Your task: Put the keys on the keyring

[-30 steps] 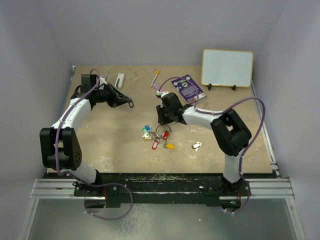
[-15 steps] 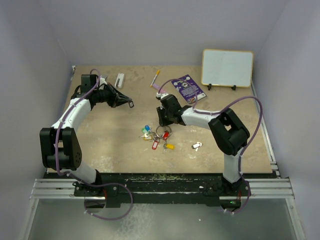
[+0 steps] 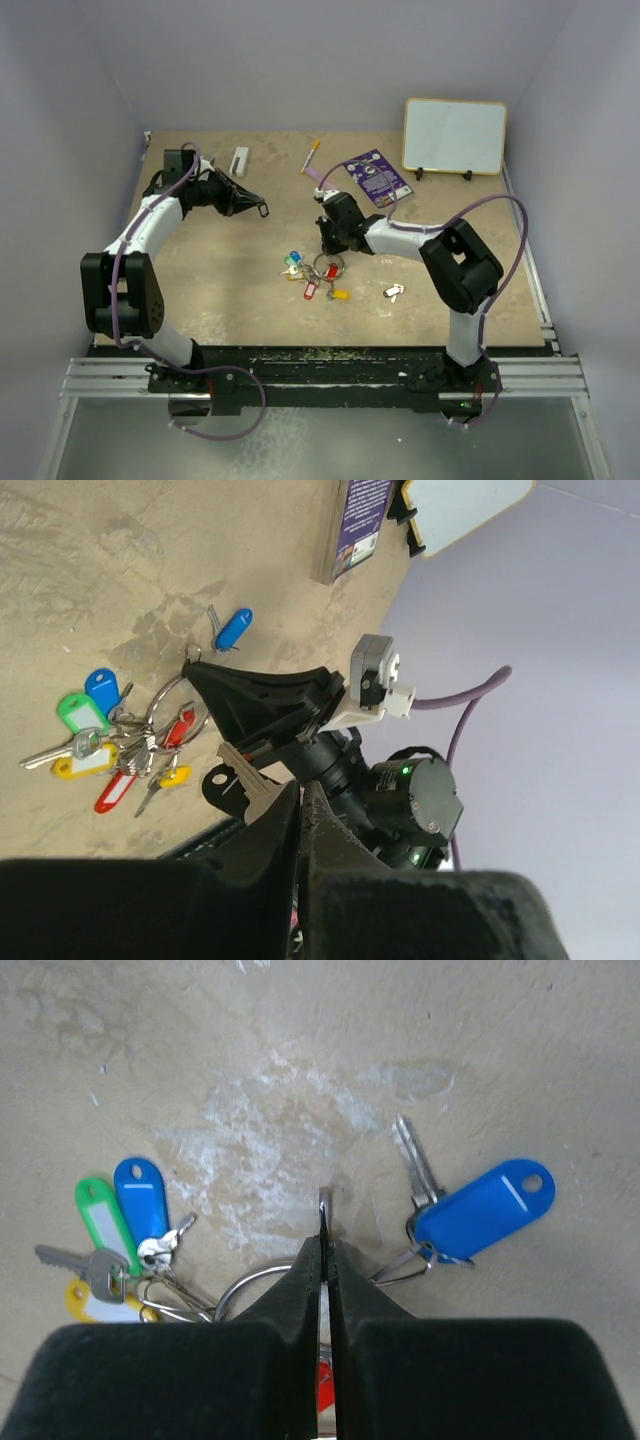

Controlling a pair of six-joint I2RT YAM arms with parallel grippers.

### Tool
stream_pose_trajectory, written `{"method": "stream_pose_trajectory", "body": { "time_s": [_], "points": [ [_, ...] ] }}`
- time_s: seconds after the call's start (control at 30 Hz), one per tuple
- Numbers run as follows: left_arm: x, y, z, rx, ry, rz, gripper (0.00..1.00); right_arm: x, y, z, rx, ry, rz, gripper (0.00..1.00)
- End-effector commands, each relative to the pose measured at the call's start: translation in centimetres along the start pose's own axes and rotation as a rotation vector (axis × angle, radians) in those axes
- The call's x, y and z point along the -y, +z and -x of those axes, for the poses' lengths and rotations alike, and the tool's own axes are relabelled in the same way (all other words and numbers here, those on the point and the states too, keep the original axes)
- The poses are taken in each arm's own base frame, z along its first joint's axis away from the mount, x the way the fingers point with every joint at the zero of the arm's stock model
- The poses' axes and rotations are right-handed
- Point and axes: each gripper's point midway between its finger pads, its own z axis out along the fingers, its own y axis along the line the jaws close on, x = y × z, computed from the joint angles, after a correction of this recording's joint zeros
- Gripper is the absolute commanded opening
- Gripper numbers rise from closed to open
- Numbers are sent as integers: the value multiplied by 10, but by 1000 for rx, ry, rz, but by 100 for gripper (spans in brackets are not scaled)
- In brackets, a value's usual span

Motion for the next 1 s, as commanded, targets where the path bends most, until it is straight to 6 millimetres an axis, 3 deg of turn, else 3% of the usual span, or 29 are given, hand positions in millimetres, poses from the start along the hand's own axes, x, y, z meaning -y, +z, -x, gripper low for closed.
{"method": "stream_pose_trajectory", "body": {
  "time_s": [0.0, 0.27, 0.57, 0.8, 0.97],
  "points": [
    [26, -6, 5, -10, -82, -40, 4, -9, -38, 20, 80, -24, -7, 0],
    [56, -12, 10, -1, -106, -55, 4, -44, -117, 101, 325, -11, 63, 0],
    [56, -10, -12, -39, -165, -31, 4, -101, -186, 166, 539, -49, 195, 0],
    [78, -16, -16, -41, -152, -71, 4, -135, -220, 194, 658, -62, 267, 0],
    [80, -17, -18, -46, -171, -64, 4, -140, -217, 201, 686, -52, 249, 0]
  ]
}}
